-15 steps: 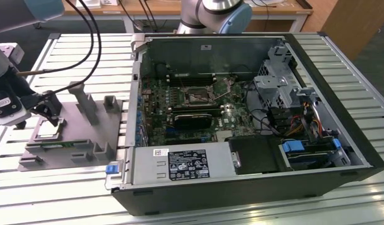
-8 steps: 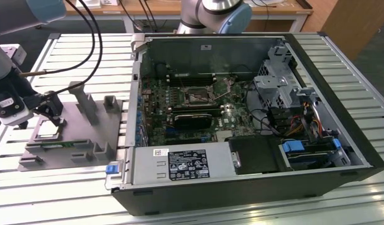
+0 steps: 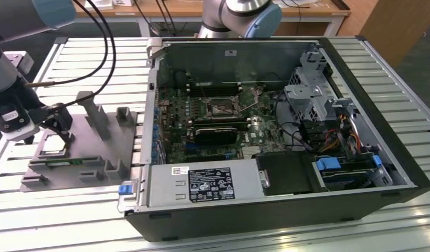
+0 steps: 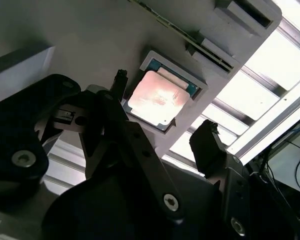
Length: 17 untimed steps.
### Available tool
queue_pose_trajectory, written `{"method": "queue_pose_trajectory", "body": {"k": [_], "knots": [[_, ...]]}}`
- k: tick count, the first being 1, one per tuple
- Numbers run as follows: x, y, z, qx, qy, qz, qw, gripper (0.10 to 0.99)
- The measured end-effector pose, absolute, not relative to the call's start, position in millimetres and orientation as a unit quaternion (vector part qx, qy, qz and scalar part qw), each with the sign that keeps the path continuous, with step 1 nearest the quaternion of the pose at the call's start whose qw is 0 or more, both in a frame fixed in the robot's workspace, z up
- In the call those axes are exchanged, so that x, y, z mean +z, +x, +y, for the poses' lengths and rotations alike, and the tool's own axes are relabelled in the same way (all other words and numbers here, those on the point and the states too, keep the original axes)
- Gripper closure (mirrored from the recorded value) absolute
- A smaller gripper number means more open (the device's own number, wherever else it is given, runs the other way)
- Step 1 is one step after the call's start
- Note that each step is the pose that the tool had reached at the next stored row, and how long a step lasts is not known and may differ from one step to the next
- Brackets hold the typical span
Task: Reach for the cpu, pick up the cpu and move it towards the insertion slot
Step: 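Pick up the cpu and move it towards the insertion slot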
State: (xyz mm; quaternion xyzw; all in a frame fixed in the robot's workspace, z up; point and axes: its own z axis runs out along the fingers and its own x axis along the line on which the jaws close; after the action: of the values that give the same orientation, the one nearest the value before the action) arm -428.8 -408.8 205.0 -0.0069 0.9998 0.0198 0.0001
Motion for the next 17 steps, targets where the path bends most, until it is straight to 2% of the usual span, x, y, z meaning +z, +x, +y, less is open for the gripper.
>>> {"method": "queue_pose_trajectory", "body": {"k": [17], "knots": [[188, -429, -407, 0.020, -0.004, 1.000, 0.000, 0.306]]}}
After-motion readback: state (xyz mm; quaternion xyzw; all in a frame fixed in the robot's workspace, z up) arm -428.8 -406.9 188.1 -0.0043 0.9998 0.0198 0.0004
